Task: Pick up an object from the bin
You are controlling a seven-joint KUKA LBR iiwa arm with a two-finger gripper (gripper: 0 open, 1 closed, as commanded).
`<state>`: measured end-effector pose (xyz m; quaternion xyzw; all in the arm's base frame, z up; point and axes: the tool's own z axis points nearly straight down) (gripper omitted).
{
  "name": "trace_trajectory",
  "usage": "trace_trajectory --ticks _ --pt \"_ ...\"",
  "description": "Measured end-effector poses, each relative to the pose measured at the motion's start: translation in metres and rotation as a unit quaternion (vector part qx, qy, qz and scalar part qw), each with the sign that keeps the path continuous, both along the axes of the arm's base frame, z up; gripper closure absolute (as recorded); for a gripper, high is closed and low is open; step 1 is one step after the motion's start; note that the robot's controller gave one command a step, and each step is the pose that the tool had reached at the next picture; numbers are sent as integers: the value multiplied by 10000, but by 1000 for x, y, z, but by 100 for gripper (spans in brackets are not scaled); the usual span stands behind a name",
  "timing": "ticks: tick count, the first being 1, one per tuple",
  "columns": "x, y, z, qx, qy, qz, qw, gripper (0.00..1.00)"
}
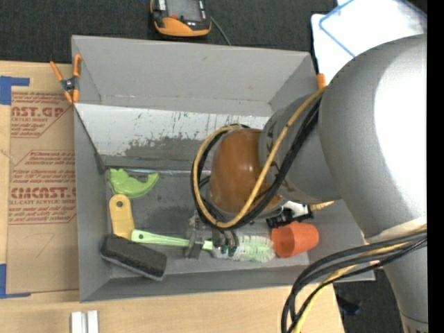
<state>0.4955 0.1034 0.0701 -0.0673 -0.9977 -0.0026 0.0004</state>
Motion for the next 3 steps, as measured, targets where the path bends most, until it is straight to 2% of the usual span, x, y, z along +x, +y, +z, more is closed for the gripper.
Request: trace_trajectory --ticks 2,3 --pt "0 0 3 0 5 1 10000 100" --pt "-2 0 40 -2 40 -1 10000 100"
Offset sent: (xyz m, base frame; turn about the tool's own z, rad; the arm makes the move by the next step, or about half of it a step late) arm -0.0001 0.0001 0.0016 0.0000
